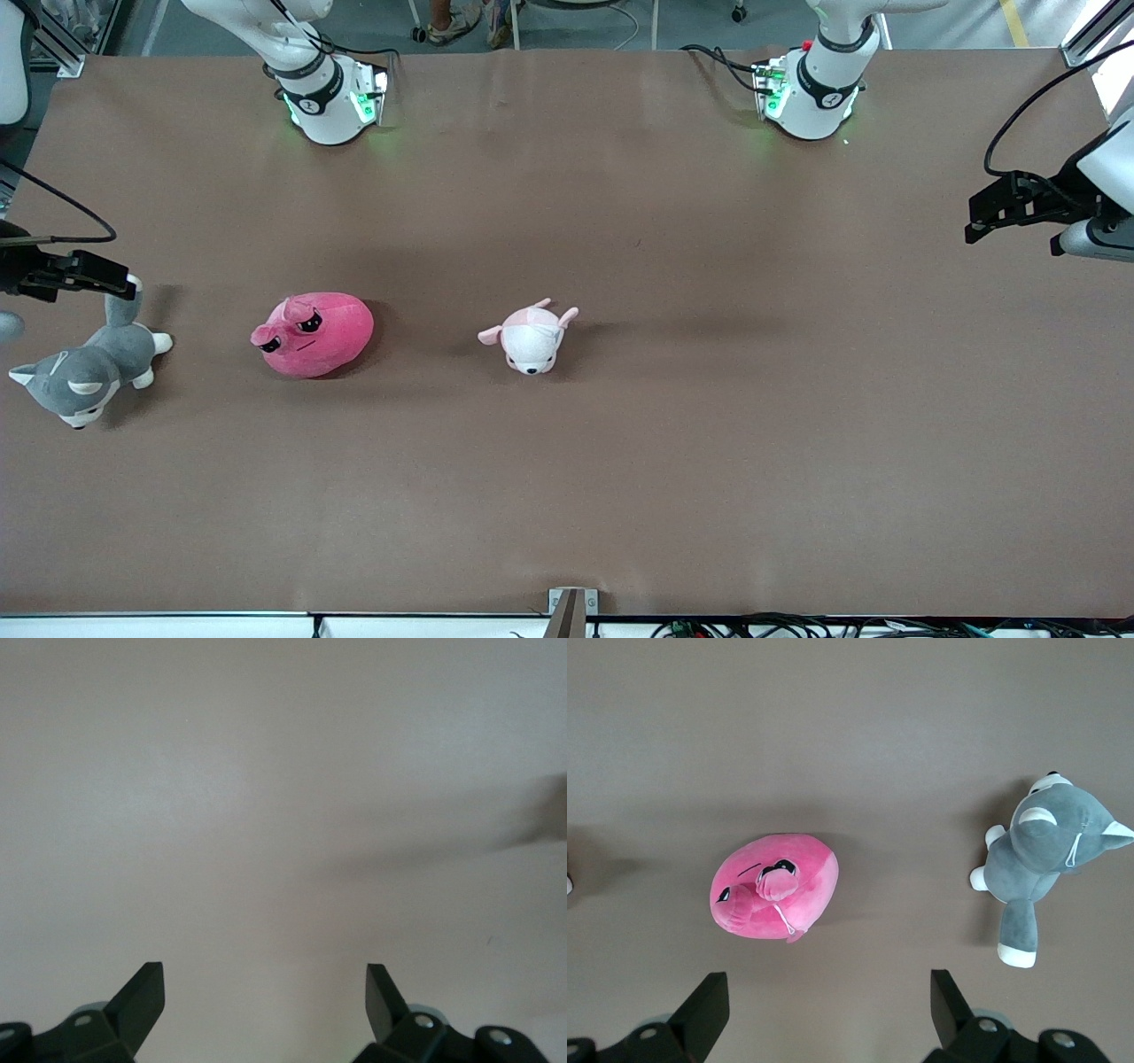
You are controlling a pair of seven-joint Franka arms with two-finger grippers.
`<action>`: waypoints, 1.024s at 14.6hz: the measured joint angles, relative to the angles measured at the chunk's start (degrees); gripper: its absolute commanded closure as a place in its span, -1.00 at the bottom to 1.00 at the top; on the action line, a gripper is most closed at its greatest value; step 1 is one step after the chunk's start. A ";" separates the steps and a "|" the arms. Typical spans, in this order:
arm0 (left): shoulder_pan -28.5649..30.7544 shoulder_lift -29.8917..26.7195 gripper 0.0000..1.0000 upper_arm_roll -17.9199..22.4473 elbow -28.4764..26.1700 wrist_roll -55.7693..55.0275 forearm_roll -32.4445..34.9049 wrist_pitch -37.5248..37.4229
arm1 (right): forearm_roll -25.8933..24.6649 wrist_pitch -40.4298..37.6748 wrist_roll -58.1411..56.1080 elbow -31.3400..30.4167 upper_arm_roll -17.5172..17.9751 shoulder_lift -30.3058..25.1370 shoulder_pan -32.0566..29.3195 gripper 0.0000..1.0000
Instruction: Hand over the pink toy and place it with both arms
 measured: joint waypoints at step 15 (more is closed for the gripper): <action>0.00 0.04 -1.00 -0.26 0.12 -5.91 0.00 0.00 | 0.15 -4.82 3.04 -3.72 -0.05 -7.19 1.70 -1.00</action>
